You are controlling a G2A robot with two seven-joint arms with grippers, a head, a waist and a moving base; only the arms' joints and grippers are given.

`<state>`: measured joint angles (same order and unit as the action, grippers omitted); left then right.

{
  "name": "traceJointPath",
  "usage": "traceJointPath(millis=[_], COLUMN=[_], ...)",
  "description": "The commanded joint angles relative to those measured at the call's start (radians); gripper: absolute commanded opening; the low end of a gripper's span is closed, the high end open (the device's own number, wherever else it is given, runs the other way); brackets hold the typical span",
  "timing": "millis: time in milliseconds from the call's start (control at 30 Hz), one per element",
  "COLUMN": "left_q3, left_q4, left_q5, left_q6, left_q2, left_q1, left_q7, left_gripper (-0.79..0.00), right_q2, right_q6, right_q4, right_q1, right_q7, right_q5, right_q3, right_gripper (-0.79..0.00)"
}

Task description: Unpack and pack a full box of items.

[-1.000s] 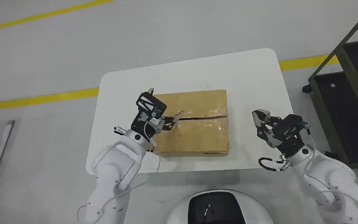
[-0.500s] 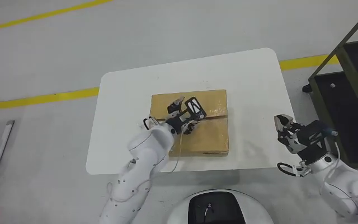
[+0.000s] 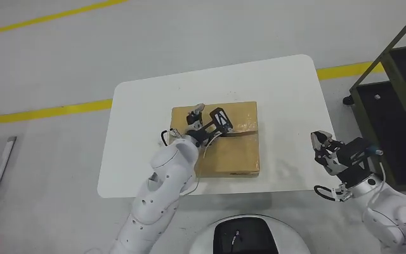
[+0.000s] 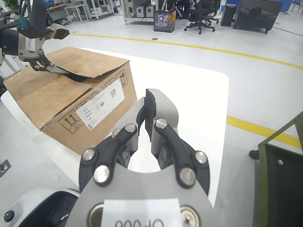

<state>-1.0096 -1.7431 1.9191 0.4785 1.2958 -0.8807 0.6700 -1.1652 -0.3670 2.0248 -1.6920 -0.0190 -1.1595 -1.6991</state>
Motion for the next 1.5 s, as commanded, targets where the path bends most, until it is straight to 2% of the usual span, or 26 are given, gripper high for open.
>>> traceJointPath(millis=[0, 33, 67, 300, 600, 700, 733, 767, 900, 1033, 1300, 1467], left_q3=[0.001, -0.002, -0.004, -0.020, -0.004, -0.010, -0.009, -0.010, -0.010, -0.010, 0.027, 0.070], left_q4=[-0.002, -0.004, -0.006, -0.036, -0.116, -0.149, -0.156, -0.160, -0.148, -0.117, 0.043, 0.187], left_q5=[0.021, 0.018, 0.017, 0.028, -0.019, -0.041, -0.042, -0.038, -0.014, 0.030, 0.110, 0.121], left_q6=[-0.003, -0.009, -0.013, -0.022, 0.021, 0.009, 0.011, 0.010, 0.026, 0.030, -0.024, -0.048], left_q2=[-0.001, -0.001, 0.000, -0.001, 0.005, 0.007, 0.007, 0.008, 0.009, 0.014, 0.038, 0.060], left_q1=[-0.005, -0.009, -0.012, -0.035, -0.073, -0.090, -0.093, -0.094, -0.066, 0.008, 0.197, 0.289], left_q7=[-0.022, -0.036, -0.047, -0.079, -0.045, -0.021, -0.014, -0.011, -0.018, -0.051, -0.145, -0.164], left_gripper=[-0.502, -0.668, -0.785, -0.785, -0.785, -0.782, -0.560, 0.000, 0.000, 0.000, 0.000, 0.000], right_q2=[0.000, 0.000, 0.000, -0.001, -0.001, -0.001, -0.001, -0.001, 0.000, 0.000, 0.000, 0.000], right_q6=[0.001, 0.002, 0.002, 0.006, 0.006, 0.007, 0.008, 0.008, 0.005, 0.003, -0.003, -0.001], right_q4=[-0.001, -0.001, 0.000, 0.001, -0.001, 0.003, 0.004, 0.005, 0.009, 0.013, 0.026, 0.032], right_q1=[0.000, 0.000, 0.000, 0.000, -0.006, -0.008, -0.009, -0.010, -0.014, -0.019, -0.046, -0.067], right_q7=[0.000, 0.000, 0.000, -0.001, 0.003, 0.003, 0.004, 0.004, 0.006, 0.007, 0.018, 0.025], right_q5=[0.002, 0.002, 0.002, 0.002, 0.002, 0.006, 0.008, 0.009, 0.011, 0.014, 0.007, 0.009], right_q3=[0.001, 0.002, 0.003, 0.010, 0.009, 0.006, 0.004, 0.003, 0.001, -0.003, -0.006, -0.015], right_gripper=[-0.785, -0.785, -0.785, -0.785, -0.785, -0.785, -0.785, -0.785, -0.785, -0.785, -0.785, -0.785])
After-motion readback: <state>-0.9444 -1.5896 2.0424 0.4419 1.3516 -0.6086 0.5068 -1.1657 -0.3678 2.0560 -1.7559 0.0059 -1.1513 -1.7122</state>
